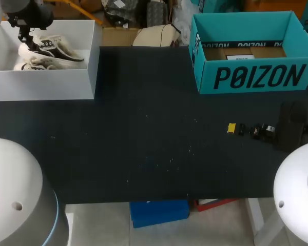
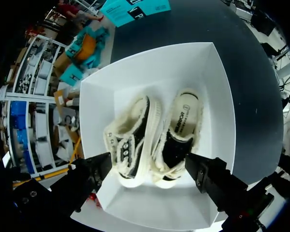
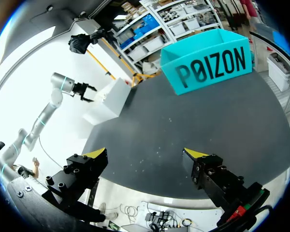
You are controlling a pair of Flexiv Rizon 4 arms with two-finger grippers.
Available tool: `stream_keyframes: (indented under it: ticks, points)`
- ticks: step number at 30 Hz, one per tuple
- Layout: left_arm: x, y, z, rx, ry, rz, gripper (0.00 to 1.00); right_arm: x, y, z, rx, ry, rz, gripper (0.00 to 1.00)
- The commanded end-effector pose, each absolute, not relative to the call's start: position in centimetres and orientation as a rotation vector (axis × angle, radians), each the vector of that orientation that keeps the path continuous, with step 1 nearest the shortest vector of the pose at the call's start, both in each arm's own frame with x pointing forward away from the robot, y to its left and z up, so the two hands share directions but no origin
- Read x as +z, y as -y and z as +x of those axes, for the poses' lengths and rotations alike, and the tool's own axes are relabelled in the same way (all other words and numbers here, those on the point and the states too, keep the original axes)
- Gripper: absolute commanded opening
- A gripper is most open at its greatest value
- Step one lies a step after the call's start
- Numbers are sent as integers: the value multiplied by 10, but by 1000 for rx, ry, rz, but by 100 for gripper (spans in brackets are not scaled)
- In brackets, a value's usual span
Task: Take the shoe out of the shoebox, open the shoe tongue, remove and reinsert the insole, then place the shoe into the shoebox
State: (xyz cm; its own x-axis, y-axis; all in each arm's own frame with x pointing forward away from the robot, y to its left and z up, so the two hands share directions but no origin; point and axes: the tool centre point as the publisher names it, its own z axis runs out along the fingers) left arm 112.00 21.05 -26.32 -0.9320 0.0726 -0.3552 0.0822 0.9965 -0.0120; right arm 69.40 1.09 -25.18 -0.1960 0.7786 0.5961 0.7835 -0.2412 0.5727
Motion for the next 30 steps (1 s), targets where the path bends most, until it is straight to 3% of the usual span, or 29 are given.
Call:
stream_keyframes:
  ticks: [1, 24, 27, 28, 30]
  points:
    - [-264, -210, 1120, -33, -2776, 111, 100, -251, -9, 695, -1452, 1930, -1982, 100]
    - [-269, -231, 1149, 27, -2840, 158, 99, -251, -9, 695, -1452, 1930, -1982, 100]
    - [-272, -232, 1157, 46, -2854, 141, 71, -251, -9, 695, -1452, 1930, -1982, 100]
    - [-273, -232, 1160, 42, -2853, 142, 67, -251, -9, 695, -1452, 1930, -1982, 100]
    - [-276, -232, 1166, 58, -2868, 137, 49, -251, -9, 695, -1452, 1930, -1982, 100]
